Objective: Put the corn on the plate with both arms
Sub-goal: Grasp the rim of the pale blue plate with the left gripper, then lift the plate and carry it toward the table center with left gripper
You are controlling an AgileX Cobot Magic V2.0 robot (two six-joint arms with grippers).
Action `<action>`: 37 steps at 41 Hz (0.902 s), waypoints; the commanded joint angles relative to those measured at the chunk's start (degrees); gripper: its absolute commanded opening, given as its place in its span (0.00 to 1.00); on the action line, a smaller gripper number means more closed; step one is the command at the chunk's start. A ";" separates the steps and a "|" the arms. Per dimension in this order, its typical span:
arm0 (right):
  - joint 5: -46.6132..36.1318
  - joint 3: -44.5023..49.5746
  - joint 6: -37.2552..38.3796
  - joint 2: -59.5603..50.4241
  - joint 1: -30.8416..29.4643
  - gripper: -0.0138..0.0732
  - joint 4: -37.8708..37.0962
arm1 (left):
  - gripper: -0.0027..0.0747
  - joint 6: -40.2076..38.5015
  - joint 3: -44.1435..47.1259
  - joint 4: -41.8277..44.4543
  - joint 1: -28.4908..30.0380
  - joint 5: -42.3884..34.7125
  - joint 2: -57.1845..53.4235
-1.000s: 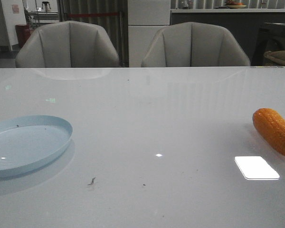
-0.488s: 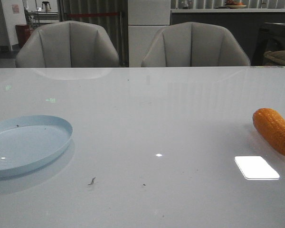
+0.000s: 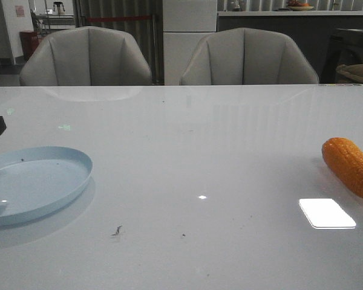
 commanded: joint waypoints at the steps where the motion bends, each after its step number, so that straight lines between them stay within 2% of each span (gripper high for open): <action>1: -3.38 -1.66 -0.85 -0.54 -0.15 0.64 0.11 | 0.67 -0.72 -1.78 -0.15 -0.05 -0.83 -1.48; 10: -3.38 -1.66 -0.85 -0.54 -0.15 0.64 0.11 | 0.65 -0.72 -1.78 -0.15 -0.05 -0.35 -0.36; 14: -3.43 -1.66 -0.85 -0.54 -0.15 0.64 0.11 | 0.52 -0.72 -1.78 -0.15 -0.05 -0.10 -0.36; 21: -3.43 -1.66 -0.85 -0.54 -0.15 0.64 0.11 | 0.15 -0.72 -1.78 -0.15 -0.05 0.38 -0.36; 29: -3.38 -1.66 -0.85 -0.54 -0.15 0.64 0.11 | 0.16 -0.61 -6.61 0.91 -0.05 5.00 -0.36; 37: -3.38 -1.66 -0.85 -0.54 -0.15 0.64 0.11 | 0.16 -0.61 -19.90 -0.31 -0.26 13.76 -0.36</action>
